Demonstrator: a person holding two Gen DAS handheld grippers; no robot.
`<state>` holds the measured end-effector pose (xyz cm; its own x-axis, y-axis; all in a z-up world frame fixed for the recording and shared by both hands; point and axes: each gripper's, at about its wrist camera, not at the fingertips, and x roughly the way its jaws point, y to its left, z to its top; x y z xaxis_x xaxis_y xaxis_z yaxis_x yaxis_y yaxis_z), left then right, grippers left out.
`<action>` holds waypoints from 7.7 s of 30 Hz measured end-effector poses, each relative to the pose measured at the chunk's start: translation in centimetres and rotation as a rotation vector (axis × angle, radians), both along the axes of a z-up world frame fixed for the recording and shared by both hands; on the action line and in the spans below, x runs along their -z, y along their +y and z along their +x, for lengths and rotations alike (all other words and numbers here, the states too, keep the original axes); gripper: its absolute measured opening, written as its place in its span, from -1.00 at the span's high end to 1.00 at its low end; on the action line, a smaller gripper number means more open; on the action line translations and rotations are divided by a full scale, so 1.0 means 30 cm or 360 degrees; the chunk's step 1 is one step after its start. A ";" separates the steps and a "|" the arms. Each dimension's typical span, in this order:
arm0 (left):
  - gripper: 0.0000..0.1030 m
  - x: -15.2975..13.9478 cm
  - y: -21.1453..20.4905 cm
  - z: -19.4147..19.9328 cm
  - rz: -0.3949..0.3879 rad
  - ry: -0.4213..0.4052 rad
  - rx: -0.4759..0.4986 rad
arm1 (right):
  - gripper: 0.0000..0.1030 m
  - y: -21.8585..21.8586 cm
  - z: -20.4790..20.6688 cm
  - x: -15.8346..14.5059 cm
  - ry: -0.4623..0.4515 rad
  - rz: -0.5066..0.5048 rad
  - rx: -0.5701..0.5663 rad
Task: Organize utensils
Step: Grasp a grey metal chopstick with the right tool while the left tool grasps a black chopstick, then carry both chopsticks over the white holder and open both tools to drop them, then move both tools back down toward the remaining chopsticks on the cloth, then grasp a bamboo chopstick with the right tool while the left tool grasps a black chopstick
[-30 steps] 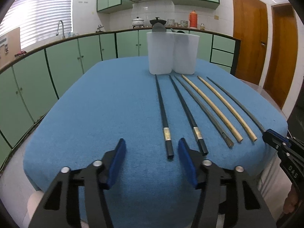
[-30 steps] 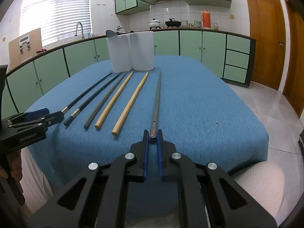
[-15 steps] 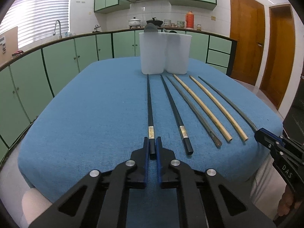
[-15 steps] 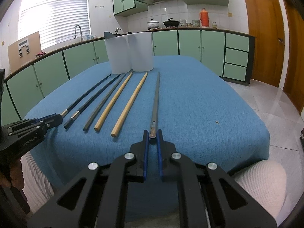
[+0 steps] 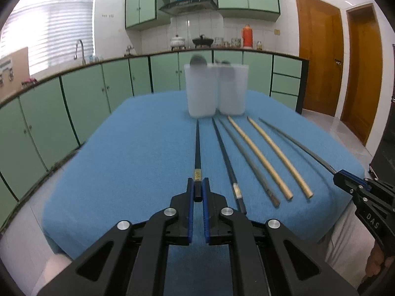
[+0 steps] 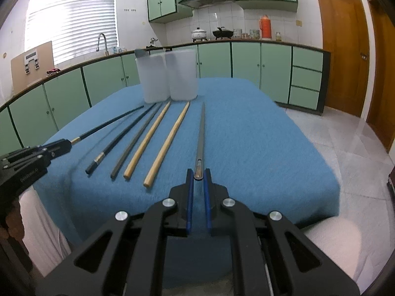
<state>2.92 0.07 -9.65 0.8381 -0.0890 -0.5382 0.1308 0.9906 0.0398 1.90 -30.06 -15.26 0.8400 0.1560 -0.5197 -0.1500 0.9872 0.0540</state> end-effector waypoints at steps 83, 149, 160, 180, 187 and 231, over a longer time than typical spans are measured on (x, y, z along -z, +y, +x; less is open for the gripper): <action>0.88 -0.667 -0.017 0.933 -0.0226 -0.0527 0.0083 | 0.87 0.119 1.007 -0.834 -0.0263 0.0059 -0.0345; -0.76 -0.159 0.068 0.313 -0.0173 -0.0177 -0.0033 | -0.82 0.043 0.343 -0.254 -0.0105 0.0074 -0.0071; -0.76 0.008 0.041 0.099 -0.0079 -0.0123 -0.0049 | -0.81 0.083 0.132 -0.076 -0.0067 0.0042 0.0014; -0.75 0.076 0.059 -0.043 -0.0075 -0.0118 -0.0086 | 0.31 0.180 -0.002 0.077 -0.0133 -0.0049 0.0030; -0.75 0.079 0.056 -0.057 -0.0077 -0.0115 -0.0082 | 0.57 0.199 0.001 0.095 -0.0142 -0.0055 0.0028; 0.32 0.132 -0.111 -0.010 -0.0066 -0.0070 0.0019 | 0.89 0.134 -0.027 0.106 -0.0233 -0.0024 0.0092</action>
